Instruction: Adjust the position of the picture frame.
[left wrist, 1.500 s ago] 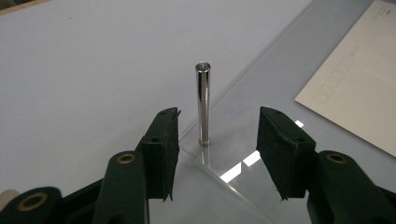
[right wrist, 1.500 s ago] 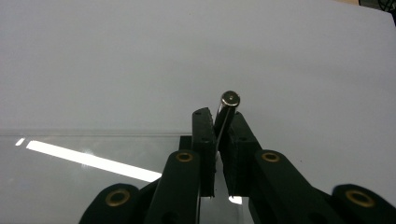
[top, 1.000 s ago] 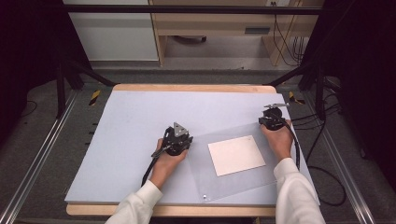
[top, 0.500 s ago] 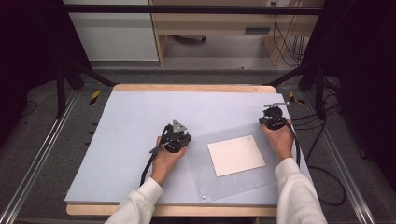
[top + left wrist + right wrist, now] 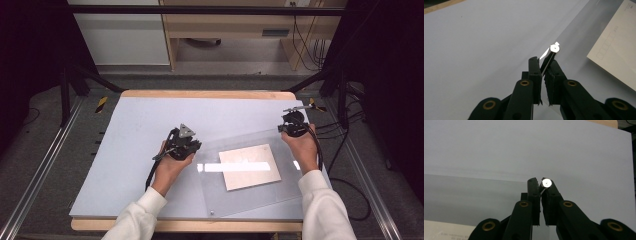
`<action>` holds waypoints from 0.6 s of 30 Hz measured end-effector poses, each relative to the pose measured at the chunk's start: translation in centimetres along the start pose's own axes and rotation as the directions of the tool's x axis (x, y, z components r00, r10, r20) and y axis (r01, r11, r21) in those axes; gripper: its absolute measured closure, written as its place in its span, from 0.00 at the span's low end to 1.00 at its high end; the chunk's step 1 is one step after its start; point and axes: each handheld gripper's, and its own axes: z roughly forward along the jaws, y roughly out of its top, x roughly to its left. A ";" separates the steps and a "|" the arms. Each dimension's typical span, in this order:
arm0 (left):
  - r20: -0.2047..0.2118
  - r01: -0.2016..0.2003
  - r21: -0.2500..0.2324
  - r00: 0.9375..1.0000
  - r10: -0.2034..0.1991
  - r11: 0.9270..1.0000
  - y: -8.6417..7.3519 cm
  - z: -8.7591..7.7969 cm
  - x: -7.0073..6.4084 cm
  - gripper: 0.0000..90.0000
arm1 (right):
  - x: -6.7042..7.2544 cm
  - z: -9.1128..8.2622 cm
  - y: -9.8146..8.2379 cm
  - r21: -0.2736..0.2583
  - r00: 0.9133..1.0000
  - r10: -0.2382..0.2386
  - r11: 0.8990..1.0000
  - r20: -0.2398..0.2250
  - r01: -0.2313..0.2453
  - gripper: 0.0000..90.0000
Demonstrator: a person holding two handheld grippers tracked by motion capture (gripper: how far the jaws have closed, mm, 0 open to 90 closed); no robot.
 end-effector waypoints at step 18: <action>-0.011 -0.061 0.045 0.998 0.062 0.997 1.5 -6.2 4.5 0.90 | 5.0 -2.9 2.4 0.030 0.994 -0.092 0.995 -0.053 0.094 0.95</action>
